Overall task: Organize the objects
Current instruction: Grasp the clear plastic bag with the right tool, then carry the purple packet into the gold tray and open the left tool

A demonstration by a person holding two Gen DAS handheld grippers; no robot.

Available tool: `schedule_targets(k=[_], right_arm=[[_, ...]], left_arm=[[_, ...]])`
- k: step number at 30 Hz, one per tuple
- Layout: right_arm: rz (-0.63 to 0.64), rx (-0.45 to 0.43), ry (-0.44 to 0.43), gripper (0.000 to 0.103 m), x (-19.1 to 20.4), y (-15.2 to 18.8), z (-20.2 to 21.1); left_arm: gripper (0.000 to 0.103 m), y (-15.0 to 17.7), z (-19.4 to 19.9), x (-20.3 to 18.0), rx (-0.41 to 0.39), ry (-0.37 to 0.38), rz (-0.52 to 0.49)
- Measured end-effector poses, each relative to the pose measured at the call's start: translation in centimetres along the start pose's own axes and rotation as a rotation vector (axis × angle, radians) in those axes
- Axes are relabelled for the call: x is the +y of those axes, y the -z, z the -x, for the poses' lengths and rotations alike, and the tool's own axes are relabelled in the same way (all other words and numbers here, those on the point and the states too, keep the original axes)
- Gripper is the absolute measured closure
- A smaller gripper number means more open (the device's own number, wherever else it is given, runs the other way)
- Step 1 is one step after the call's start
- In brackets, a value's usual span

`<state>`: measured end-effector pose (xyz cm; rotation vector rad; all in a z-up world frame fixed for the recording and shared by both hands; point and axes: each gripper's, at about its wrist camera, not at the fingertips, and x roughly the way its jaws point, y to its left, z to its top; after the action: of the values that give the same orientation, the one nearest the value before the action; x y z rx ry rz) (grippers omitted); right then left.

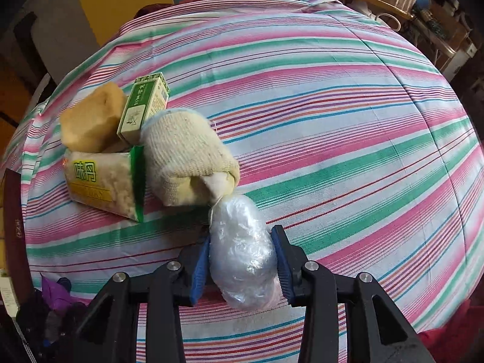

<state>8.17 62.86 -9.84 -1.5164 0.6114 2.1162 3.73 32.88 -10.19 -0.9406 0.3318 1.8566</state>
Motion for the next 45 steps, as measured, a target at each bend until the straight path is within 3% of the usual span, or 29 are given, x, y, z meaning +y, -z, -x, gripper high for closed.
schedule_targets(k=[21,24,27,32,40,45], right_arm=[[0.024,-0.005,0.012,0.061,-2.4,-0.1,0.3],[0.028,-0.008,0.014,0.061,-2.9,-0.2,0.4],[0.022,-0.011,0.006,0.061,-3.6,-0.2,0.5],[0.021,-0.013,0.005,0.061,-4.7,-0.4,0.7],[0.027,-0.014,0.012,0.061,-6.3,-0.7,1.0],[0.035,-0.015,0.02,0.061,-5.6,-0.5,1.5]], left_arm=[[0.07,0.0,0.5,-0.4,0.007,-0.027,-0.009],[0.07,-0.3,2.0,-0.4,0.01,-0.027,0.01],[0.07,-1.2,5.7,-0.4,-0.052,0.006,0.03],[0.07,-1.2,11.7,3.9,-0.088,0.017,0.194],[0.07,3.3,18.8,16.3,-0.077,-0.149,0.522],[0.07,7.2,19.7,20.4,-0.022,-0.216,0.657]])
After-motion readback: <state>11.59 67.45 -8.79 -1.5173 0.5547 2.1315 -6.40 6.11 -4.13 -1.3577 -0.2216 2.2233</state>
